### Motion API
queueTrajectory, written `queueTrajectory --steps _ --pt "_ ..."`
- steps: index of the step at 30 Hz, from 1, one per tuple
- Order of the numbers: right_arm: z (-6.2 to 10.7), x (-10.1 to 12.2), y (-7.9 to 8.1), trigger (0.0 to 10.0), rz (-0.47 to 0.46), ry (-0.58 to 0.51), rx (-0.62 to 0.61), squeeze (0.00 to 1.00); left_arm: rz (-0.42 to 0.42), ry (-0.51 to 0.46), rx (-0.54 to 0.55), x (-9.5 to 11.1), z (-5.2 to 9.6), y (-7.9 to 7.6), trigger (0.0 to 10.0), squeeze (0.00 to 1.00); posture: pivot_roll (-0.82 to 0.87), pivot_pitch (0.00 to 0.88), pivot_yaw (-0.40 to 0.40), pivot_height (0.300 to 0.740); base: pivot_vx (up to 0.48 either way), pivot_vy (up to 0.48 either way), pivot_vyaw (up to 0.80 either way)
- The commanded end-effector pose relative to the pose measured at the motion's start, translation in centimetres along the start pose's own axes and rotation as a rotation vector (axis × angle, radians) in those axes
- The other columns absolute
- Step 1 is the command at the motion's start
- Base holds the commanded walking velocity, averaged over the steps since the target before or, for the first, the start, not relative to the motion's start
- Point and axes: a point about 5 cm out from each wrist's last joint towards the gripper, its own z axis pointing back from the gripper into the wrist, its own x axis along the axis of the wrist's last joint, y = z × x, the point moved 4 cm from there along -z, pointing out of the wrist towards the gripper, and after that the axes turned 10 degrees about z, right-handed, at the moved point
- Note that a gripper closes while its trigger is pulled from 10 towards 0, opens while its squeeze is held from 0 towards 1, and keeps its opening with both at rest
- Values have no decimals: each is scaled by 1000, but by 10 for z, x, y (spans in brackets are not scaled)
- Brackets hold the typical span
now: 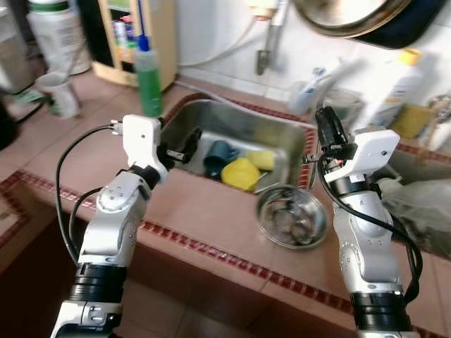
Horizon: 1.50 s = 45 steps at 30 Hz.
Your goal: Kitchen organization
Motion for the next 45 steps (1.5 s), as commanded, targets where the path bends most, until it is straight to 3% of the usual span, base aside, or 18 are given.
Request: queueTrajectory --steps 1,20,27,35,45 --pt "-3 5 3 10000 -8 -22 7 0 -13 -5 9 5 1 4 10000 0 68 0 -55 740 300 0 0" --pt "-3 -3 2 10000 -38 26 18 0 -50 6 -89 3 6 -12 10000 0 70 0 -55 740 63 0 0" --pt "-9 -22 -11 10000 -79 125 26 0 -110 69 -259 -9 17 -42 10000 0 72 0 -61 740 0 0 0" --pt "-16 -38 -20 10000 -73 202 57 0 -87 137 -401 -25 37 -75 10000 0 71 14 -56 740 0 0 0" --pt "-25 -53 -17 10000 -88 286 150 0 -71 158 -450 -21 48 -89 10000 0 77 86 -69 740 0 0 0"
